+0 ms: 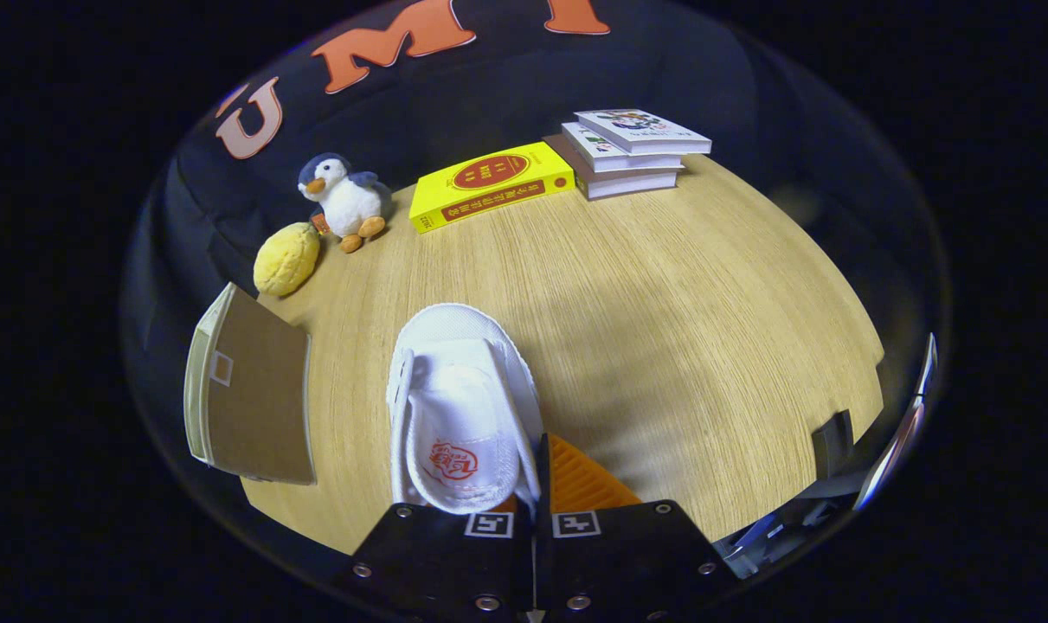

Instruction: Open the storage box then place both shoes into the box .Put the left shoe in first, then the right shoe, with the right side of both shoes facing outward in a uniform manner.

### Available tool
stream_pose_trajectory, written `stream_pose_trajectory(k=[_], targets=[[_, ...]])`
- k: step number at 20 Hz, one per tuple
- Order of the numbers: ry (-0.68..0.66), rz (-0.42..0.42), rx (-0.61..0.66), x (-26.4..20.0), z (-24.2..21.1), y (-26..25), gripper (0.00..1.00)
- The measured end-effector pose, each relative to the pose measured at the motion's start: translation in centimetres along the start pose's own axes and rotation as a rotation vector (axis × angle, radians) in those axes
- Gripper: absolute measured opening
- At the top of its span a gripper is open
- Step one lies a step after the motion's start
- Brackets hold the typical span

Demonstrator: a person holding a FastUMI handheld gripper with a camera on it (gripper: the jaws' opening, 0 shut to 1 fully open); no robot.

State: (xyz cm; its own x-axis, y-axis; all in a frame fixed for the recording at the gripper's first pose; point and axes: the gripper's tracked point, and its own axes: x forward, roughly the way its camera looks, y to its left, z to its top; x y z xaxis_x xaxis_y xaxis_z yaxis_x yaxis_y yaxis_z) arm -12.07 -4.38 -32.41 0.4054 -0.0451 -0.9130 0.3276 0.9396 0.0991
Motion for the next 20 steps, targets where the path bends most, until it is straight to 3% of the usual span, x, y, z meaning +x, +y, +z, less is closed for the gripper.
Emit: stream_pose_trajectory(k=[8,13,20], targets=[[-0.008,0.036,-0.047,-4.8,4.4,7.0,0.02],[-0.042,0.108,-0.087,-6.6,6.6,14.8,0.03],[-0.026,0.201,-0.156,-6.9,6.2,26.2,0.03]])
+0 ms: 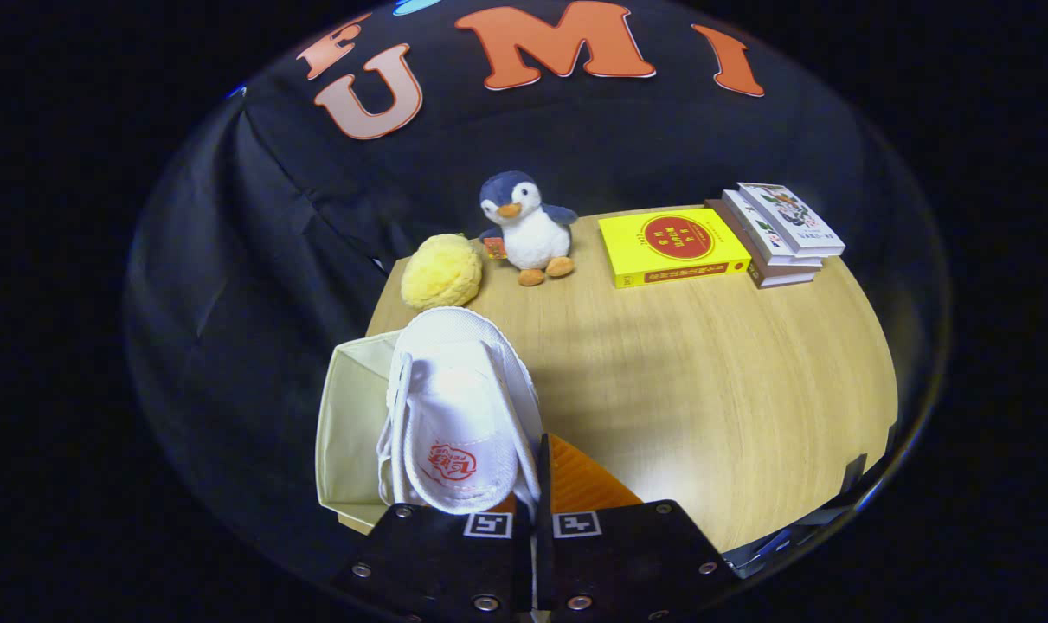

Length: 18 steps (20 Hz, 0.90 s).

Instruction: Open the storage box then place both shoes into the box .Put the left shoe in first, then the right shoe, with the right side of both shoes facing outward in a uniform manner.

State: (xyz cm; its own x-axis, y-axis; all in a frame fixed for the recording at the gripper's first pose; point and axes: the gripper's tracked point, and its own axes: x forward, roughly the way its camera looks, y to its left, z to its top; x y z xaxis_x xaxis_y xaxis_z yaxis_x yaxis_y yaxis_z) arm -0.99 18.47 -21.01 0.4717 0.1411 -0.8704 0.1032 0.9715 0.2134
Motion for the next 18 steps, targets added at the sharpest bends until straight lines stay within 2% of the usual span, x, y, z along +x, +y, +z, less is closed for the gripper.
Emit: stream_pose_trajectory(k=[9,15,18], targets=[[0.065,0.038,-0.094,4.5,-1.2,9.4,0.03],[0.121,-0.023,-0.132,8.5,-3.3,10.5,0.03],[0.113,-0.109,-0.125,9.9,-3.2,9.8,0.03]])
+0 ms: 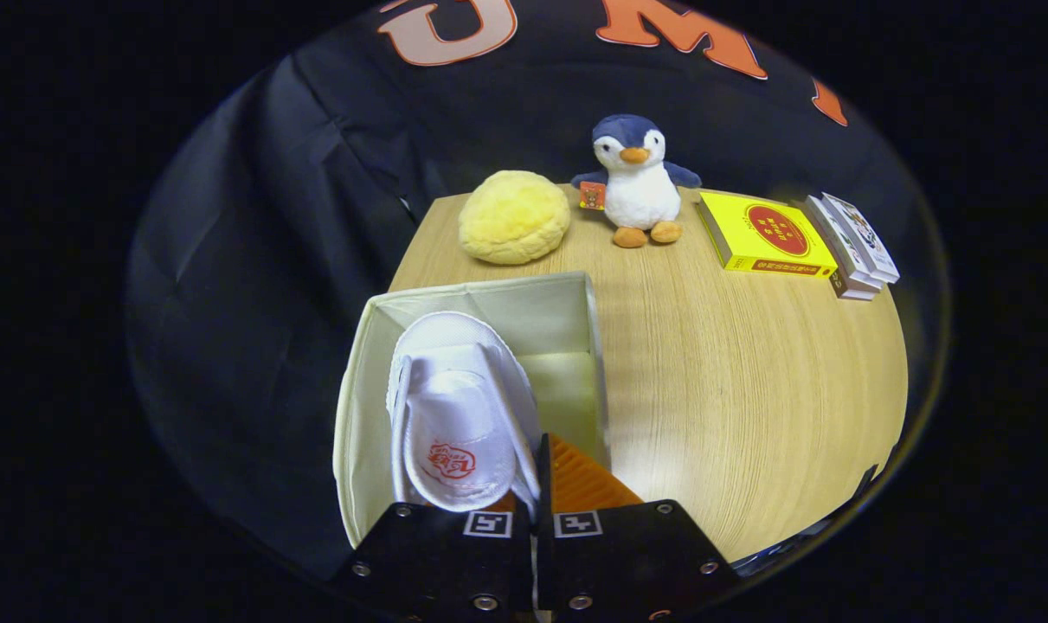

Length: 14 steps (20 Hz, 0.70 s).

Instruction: Open the storage box then place both shoes into the box .Put the left shoe in first, then the right shoe, with the right side of both shoes facing outward in a uniform manner.

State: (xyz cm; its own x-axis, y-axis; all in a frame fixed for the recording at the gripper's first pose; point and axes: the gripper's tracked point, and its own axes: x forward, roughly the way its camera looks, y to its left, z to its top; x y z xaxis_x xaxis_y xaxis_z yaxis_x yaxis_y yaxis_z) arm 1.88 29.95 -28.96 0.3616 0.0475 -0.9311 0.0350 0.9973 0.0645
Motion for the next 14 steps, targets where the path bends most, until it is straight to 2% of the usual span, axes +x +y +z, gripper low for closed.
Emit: stream_pose_trajectory(k=[2,6,9,12,14], targets=[[-0.008,-0.057,0.002,0.8,0.1,-0.6,0.03],[-0.02,-0.111,0.05,1.9,0.2,-0.9,0.04],[-0.061,-0.16,0.076,2.2,0.5,-1.3,0.09],[-0.051,-0.143,0.088,2.3,0.0,-0.6,0.15],[-0.031,-0.115,0.109,2.1,-0.7,-0.3,0.24]])
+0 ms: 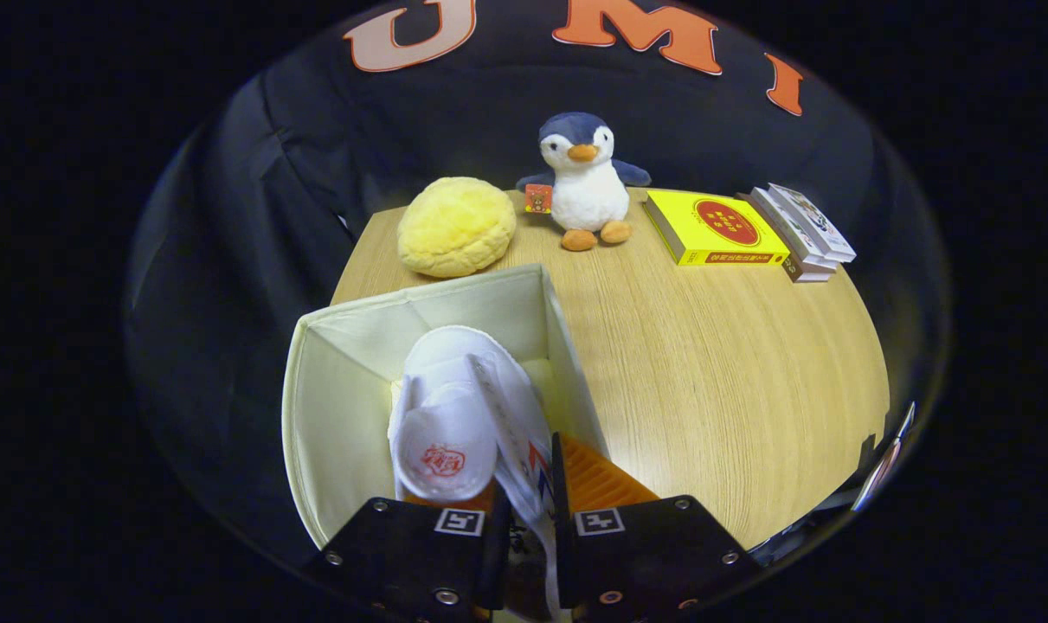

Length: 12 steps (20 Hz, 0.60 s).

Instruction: Open the storage box then place both shoes into the box .Put the left shoe in first, then the right shoe, with the right side of both shoes facing outward in a uniform manner.

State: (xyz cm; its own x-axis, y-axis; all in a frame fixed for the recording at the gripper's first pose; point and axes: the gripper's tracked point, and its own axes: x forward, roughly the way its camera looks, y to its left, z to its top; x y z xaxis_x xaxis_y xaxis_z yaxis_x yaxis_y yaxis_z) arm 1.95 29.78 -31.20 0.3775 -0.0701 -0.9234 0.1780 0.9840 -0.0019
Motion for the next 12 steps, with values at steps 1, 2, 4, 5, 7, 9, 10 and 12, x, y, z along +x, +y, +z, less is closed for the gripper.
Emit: stream_pose_trajectory(k=[1,2,4,5,7,9,10,12], targets=[[-0.014,-0.006,0.012,-0.6,0.4,-0.7,0.26],[-0.03,0.018,0.026,-0.5,0.5,-0.4,0.26],[-0.057,0.088,0.042,-1.6,1.4,0.0,0.26],[-0.075,0.112,0.041,-2.2,1.9,-0.4,0.26],[-0.11,0.161,0.046,-3.4,2.7,-1.0,0.31],[-0.143,0.24,0.047,-4.9,3.5,-1.1,0.38],[-0.165,0.274,0.043,-5.6,4.0,-1.3,0.4],[-0.206,0.329,0.039,-7.1,4.7,-2.5,0.47]])
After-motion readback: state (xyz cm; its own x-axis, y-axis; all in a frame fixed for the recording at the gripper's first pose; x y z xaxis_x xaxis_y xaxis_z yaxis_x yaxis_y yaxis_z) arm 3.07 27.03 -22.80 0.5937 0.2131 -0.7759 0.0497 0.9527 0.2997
